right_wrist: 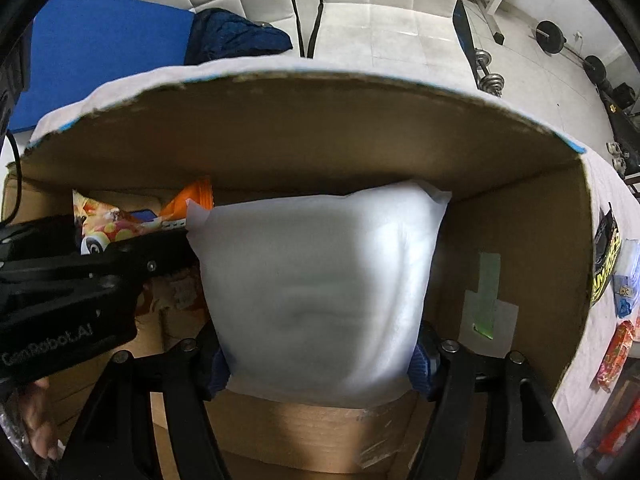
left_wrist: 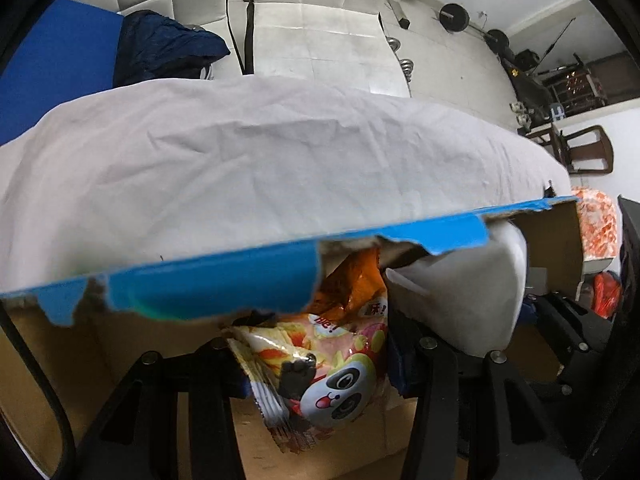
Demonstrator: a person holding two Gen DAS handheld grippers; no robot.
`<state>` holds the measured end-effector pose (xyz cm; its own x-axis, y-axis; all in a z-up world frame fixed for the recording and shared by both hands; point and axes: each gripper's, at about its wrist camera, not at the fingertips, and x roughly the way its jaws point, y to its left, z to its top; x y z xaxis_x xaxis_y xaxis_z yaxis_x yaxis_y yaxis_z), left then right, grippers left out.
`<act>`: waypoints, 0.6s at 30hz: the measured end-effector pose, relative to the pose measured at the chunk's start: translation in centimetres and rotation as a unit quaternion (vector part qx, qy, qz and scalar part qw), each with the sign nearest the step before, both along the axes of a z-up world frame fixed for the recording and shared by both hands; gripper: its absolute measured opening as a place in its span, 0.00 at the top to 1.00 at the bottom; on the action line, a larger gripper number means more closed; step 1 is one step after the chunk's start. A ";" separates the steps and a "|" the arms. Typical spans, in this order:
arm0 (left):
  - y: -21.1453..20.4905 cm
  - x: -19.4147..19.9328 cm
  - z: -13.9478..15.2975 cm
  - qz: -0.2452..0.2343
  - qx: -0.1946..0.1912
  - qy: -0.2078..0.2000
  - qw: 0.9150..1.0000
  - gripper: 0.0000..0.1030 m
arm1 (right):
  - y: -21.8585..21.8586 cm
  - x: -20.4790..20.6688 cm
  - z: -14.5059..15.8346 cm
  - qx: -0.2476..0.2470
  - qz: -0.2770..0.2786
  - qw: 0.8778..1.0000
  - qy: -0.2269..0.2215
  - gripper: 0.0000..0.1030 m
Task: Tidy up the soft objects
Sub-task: 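Open both tools to drop the pouch and panda bag into the box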
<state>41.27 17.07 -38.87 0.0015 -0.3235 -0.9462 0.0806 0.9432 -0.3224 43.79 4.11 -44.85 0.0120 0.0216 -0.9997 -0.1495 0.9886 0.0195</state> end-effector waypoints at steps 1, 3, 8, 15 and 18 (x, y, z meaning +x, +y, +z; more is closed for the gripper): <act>0.1 0.1 -0.1 -0.002 0.006 0.001 1.000 0.53 | 0.0 0.0 -0.1 -0.001 0.000 1.000 0.000 0.30; 0.2 0.3 -0.3 0.000 0.024 0.005 1.000 0.50 | 0.1 0.1 -0.4 -0.002 -0.001 1.000 0.003 0.28; 0.6 0.2 -0.1 0.019 0.057 0.005 0.998 0.47 | 0.5 -0.2 0.1 0.000 0.001 1.000 0.000 0.21; 2.2 -1.4 3.2 0.059 0.071 -0.045 0.995 0.10 | 0.6 -0.7 3.3 0.002 0.002 1.000 -0.025 0.00; 3.2 -2.0 4.6 0.077 0.067 -0.059 0.993 0.02 | 0.2 -1.5 4.9 -0.007 0.002 0.999 -0.038 0.00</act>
<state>39.26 20.24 -34.31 0.1540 -0.1813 -0.9713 -0.0380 0.9812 -0.1892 42.33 4.32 -39.91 0.0870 0.0080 -0.9962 -0.1540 0.9881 -0.0055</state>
